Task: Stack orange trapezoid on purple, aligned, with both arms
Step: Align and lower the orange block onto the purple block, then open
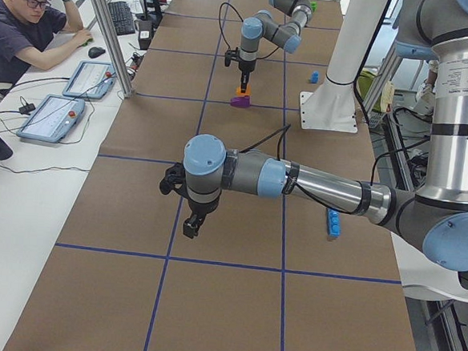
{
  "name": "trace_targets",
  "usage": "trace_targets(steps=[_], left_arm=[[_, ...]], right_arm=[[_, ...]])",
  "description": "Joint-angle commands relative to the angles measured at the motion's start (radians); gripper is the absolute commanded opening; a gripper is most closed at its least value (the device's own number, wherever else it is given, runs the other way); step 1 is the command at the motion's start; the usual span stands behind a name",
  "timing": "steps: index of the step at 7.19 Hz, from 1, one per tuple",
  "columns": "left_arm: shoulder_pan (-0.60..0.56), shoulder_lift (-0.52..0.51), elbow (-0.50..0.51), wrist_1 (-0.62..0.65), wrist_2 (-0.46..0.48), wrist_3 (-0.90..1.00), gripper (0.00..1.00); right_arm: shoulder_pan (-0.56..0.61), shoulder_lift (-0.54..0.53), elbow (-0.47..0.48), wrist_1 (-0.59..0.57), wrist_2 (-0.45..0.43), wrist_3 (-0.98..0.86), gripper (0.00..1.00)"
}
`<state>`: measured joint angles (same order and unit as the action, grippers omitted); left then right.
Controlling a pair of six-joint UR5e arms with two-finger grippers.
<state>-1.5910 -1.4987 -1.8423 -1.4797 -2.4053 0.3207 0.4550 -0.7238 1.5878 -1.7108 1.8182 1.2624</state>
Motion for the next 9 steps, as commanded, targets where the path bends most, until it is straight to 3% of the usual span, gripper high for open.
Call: trace_targets(steps=[1,9], left_arm=[[0.0,0.0,0.0,-0.001,0.0,0.0,1.0],[0.0,0.0,0.0,-0.001,0.002,0.0,1.0]], right_arm=[[-0.001,0.004,0.0,0.005,0.0,0.0,0.0],[-0.025,-0.003,-0.011,0.008,-0.022,-0.001,0.0]])
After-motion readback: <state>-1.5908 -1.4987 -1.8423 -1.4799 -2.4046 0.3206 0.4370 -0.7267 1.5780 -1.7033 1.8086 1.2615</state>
